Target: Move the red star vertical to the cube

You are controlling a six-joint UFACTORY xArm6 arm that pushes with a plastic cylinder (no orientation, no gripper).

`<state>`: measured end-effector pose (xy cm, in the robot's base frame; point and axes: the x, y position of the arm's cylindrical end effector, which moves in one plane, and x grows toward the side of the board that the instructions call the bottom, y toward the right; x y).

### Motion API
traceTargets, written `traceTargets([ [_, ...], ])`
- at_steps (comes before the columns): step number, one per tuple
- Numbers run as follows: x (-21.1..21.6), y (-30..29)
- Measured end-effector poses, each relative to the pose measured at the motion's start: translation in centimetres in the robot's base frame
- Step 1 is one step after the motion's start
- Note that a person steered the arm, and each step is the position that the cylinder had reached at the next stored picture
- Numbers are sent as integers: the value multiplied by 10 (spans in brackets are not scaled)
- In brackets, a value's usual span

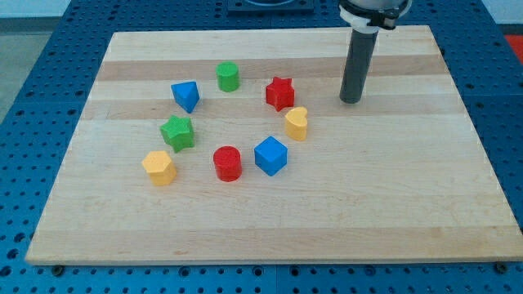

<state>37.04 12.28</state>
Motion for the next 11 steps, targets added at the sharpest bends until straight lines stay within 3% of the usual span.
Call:
traceTargets([
  [3, 0, -51],
  [11, -3, -94],
])
